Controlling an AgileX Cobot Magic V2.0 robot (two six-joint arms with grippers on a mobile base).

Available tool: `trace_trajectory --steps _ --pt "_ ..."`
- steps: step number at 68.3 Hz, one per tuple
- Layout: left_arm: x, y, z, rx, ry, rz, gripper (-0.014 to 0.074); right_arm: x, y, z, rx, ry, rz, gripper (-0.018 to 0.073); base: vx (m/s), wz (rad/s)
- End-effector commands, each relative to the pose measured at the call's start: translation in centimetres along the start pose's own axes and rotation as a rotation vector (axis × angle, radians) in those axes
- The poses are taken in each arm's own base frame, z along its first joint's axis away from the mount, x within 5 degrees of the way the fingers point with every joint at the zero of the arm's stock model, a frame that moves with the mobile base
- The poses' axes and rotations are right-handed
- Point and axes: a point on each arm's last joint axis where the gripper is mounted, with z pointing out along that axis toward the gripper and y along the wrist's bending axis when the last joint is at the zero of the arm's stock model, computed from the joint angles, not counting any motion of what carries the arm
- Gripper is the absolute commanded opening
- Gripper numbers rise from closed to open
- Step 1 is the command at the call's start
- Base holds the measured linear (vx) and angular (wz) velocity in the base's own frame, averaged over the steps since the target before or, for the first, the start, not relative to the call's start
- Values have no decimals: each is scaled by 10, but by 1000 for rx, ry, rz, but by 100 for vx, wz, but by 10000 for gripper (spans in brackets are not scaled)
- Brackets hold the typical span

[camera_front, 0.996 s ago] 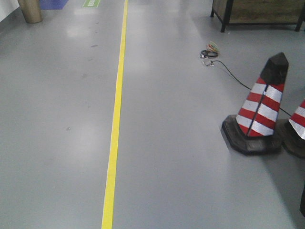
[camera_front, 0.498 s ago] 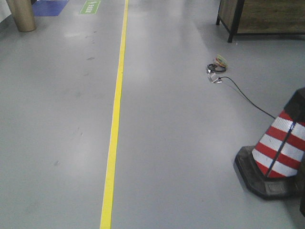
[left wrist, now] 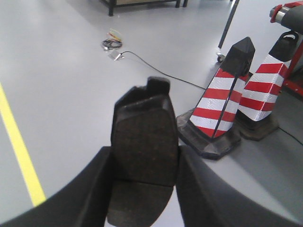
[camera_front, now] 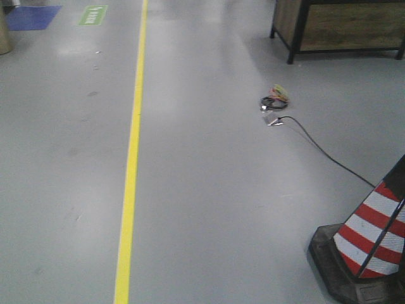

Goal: Move and align brake pads A on conveyor
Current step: 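Drive the base along the yellow floor line past the striped cones, then turn and drive the base up to the black conveyor belt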

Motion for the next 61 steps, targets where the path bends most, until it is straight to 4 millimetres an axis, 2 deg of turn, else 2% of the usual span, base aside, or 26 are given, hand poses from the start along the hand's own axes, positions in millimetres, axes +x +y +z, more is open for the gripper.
trace_trajectory --steps 1,18,61 --pt "-15 -2 -3 19 -101 -14 -6 -18 1 -4 -7 -119 -19 -4 41 -33" --pt "-15 -2 -3 19 -101 -14 -6 -18 1 -4 -7 -119 -19 -4 34 -62" --pt "-15 -2 -3 19 -102 -14 -6 -18 1 -4 -7 -119 -19 -4 22 -95"
